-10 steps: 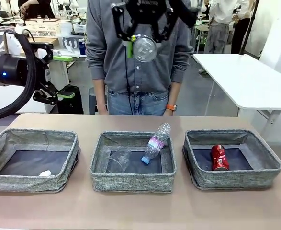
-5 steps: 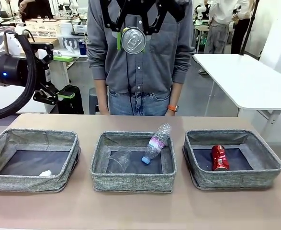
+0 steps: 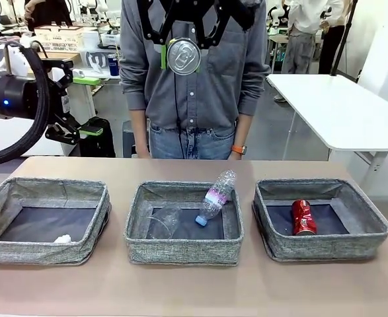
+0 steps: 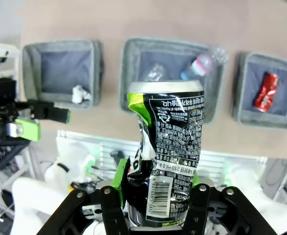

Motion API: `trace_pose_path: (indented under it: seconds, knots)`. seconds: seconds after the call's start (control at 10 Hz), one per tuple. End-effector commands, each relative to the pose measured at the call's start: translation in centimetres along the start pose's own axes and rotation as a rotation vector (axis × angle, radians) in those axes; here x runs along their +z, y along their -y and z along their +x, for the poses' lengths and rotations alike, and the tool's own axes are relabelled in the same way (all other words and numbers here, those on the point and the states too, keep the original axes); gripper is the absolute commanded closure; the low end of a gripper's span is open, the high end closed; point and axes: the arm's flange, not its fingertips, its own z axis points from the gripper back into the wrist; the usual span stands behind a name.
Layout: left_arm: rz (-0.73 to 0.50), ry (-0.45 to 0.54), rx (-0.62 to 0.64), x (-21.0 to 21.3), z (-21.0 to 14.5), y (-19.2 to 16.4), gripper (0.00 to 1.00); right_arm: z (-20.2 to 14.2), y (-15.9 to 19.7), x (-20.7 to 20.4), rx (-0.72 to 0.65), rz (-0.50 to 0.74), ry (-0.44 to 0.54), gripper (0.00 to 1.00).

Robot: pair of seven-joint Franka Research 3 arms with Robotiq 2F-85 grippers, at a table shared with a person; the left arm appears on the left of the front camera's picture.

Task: Sort the waste into the appropriate baskets.
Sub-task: Pick up the waste item pointed out by the person, then place the picked waste into the Fabric basket indicated by the person.

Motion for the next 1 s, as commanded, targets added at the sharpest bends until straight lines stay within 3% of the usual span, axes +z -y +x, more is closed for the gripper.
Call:
trace_pose_path:
  seconds: [0.0, 0.9]
  knots:
    - [-0.018, 0.000, 0.001, -0.20, -0.16, 0.32, 0.00, -0.06, -0.03, 0.12, 0.000, 0.003, 0.001, 0.48]
    - [-0.018, 0.000, 0.001, -0.20, -0.16, 0.32, 0.00, -0.06, -0.03, 0.12, 0.000, 0.003, 0.001, 0.48]
